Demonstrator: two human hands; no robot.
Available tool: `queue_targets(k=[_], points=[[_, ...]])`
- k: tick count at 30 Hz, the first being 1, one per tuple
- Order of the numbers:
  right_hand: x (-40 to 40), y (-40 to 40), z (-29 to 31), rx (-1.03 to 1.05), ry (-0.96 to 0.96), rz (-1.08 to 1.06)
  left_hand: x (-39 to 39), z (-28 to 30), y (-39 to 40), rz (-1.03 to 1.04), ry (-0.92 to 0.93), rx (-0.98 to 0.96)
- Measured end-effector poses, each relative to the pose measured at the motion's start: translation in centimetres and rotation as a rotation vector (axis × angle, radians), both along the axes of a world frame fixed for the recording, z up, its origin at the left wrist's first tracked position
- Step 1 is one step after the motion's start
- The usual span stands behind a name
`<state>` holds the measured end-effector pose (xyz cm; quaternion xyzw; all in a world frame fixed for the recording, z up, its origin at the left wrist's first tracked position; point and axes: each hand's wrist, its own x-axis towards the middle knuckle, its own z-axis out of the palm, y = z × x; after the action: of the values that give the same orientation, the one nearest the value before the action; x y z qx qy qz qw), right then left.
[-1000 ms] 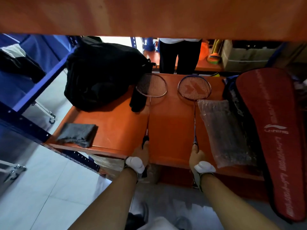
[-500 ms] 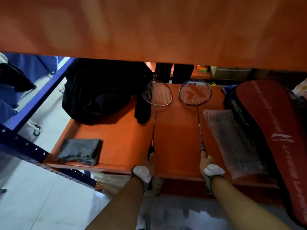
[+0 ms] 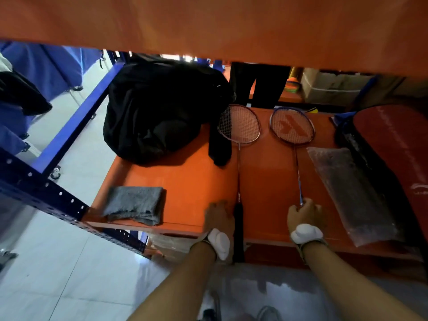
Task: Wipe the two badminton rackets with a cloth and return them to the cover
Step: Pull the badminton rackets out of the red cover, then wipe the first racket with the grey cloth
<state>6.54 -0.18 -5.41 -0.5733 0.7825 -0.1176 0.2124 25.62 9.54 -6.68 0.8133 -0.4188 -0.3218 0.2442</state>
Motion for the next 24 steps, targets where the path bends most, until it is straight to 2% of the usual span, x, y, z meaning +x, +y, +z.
queue_targets(k=[1,3,5,8,10,13,14,16,19,21,24], points=[[1.3,1.2,0.1,-0.028,0.044,0.079,1.8,0.0,0.7,0.033,-0.057,-0.096],[3.7,3.3,0.3,-0.106,0.083,0.243,6.0,0.2,2.0,0.128,-0.303,-0.219],[6.4,5.2,0.0,-0.146,0.051,0.399,10.1,-0.3,3.0,0.193,-0.48,-0.088],[10.2,7.5,-0.6,-0.104,-0.173,0.576,13.7,-2.2,4.7,0.202,-0.545,0.176],[12.1,8.4,-0.8,-0.066,-0.224,0.611,14.2,-2.9,5.9,0.22,-0.565,0.209],[13.3,9.7,-1.2,0.02,-0.277,0.635,14.4,-3.2,6.6,0.132,-0.649,0.175],[13.3,10.3,-1.2,0.058,-0.289,0.66,14.3,-2.7,6.4,0.137,-0.614,0.195],[13.1,11.3,-1.0,0.153,-0.346,0.702,13.7,-1.8,5.6,0.2,-0.424,0.213],[13.4,12.1,0.3,0.291,-0.545,0.696,11.0,-0.4,5.1,0.189,-0.042,0.024],[13.5,11.8,1.6,0.308,-0.724,0.662,8.5,0.9,4.7,0.199,0.181,-0.115],[12.6,11.0,3.8,0.387,-0.995,0.503,5.9,2.9,3.2,0.199,0.259,-0.272]])
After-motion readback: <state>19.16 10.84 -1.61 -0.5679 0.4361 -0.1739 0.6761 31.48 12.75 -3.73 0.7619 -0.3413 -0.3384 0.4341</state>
